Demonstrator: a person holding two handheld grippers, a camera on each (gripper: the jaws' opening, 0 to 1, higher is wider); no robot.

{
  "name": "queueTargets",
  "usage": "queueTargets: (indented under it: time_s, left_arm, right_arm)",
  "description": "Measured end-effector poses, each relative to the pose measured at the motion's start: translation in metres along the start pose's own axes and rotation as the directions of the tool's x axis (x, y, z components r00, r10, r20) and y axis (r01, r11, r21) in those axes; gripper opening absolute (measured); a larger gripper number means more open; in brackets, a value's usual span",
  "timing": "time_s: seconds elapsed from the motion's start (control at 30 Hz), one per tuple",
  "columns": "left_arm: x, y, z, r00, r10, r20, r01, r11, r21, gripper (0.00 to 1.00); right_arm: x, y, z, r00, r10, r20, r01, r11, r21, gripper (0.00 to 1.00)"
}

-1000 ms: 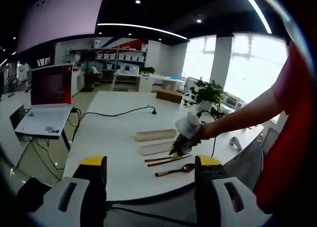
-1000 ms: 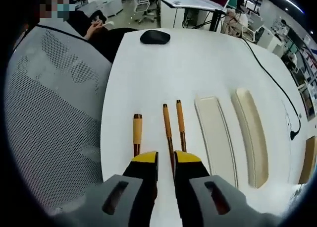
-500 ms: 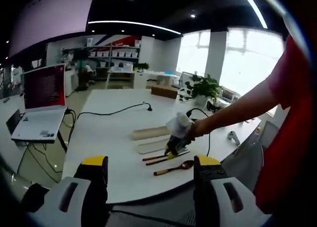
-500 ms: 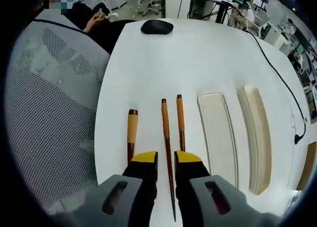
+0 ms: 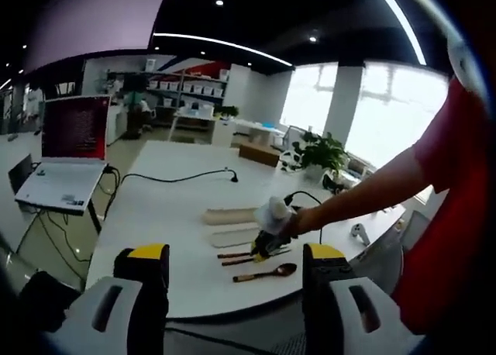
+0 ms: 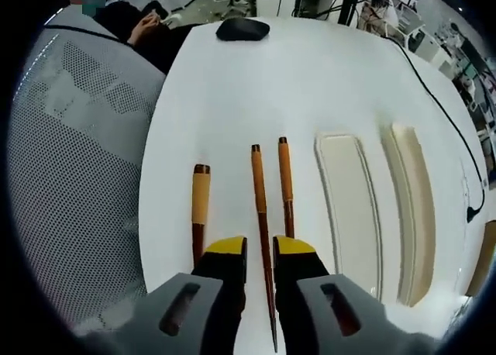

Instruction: Arrange the utensils inside the cutlery case until each visible utensil rests in its matching compartment.

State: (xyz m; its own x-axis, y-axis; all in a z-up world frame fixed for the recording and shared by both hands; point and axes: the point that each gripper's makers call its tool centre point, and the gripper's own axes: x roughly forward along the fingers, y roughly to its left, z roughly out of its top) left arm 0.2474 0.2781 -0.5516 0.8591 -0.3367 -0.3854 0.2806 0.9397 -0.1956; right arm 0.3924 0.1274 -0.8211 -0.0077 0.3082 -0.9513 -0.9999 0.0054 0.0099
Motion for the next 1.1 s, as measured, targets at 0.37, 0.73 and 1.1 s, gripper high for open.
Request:
queueTargets:
  time_s: [0.37,0.73,1.1]
  left_arm:
    - [-0.0005,-0.0016,-0.0012,1.000,0.012,-0.009,-0.012,1.000,0.016,0.71]
    - [0.0056,-0.0036,-0.0059,0.999,0.013,-0.034,-0.011,0.998,0.058,0.71]
    - [0.0058,0.0023,-0.0053,0.999,0.019,-0.026,-0.018,0.998,0.054,0.71]
  right_arm:
    - [0.0072,-0.0036,-0.0036,0.999,-0.008,-0.037,0.008,1.000,-0.003,0.06]
    - [0.0096,-0.0041,-0.0039,0.999,-0.025,-0.035,0.024,0.998,-0.053,0.01]
    - [0.0102,-0.0067,-0.0050,0.991,-0.029,-0.130,0.027,0.999,-0.018,0.00]
